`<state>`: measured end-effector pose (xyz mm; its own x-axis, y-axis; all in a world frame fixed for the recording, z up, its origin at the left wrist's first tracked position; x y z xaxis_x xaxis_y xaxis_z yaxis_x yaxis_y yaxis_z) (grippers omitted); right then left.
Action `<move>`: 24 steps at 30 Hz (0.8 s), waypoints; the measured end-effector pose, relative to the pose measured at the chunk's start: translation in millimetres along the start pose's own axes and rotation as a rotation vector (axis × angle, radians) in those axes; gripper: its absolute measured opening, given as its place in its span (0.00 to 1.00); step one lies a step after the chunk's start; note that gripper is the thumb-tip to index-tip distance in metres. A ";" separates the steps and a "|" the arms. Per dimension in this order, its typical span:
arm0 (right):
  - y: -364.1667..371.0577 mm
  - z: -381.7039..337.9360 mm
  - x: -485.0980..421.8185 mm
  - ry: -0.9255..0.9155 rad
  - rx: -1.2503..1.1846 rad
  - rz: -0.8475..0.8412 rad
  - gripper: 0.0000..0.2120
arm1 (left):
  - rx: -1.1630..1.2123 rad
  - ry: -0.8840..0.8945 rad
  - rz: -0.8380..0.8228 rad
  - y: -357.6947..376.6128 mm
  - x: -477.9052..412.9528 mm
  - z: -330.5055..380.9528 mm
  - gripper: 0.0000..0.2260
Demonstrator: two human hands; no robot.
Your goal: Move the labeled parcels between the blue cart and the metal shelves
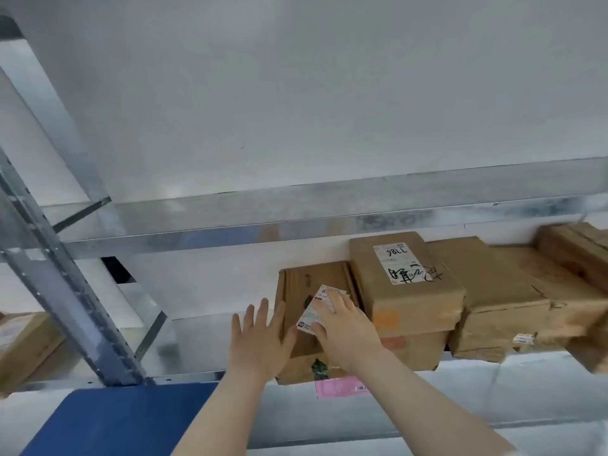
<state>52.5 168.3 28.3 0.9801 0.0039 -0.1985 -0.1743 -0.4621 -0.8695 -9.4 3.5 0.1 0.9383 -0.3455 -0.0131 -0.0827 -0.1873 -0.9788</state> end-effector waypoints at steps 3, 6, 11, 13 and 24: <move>13.8 15.9 -12.7 0.105 0.026 -0.045 0.21 | 0.004 0.009 0.011 15.9 -18.1 1.1 0.30; 23.7 31.4 -21.9 0.174 0.060 -0.099 0.22 | 0.050 0.045 0.000 29.7 -32.8 9.8 0.29; 31.7 39.9 -32.6 0.192 0.037 -0.116 0.20 | 0.232 0.081 -0.069 44.7 -42.0 22.0 0.28; 33.3 42.0 -35.4 0.212 -0.018 -0.125 0.20 | 0.306 0.088 -0.083 47.9 -40.7 19.9 0.28; 45.5 55.4 -32.1 0.238 -0.057 -0.072 0.22 | 0.464 0.082 -0.004 53.2 -41.1 22.6 0.28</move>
<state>7.8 196.4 -29.9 0.9857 -0.1674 -0.0194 -0.1046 -0.5174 -0.8493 -44.8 28.5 -56.1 0.9071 -0.4207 -0.0118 0.0967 0.2356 -0.9670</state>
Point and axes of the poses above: each hand's wrist, its own x-axis away from the middle knuckle, its own y-axis out of the palm, z = x × y, the point moved 1 cm from there along -x, towards the middle knuckle, and after that the axes turned 13 degrees about -x, right-handed, at the moved point
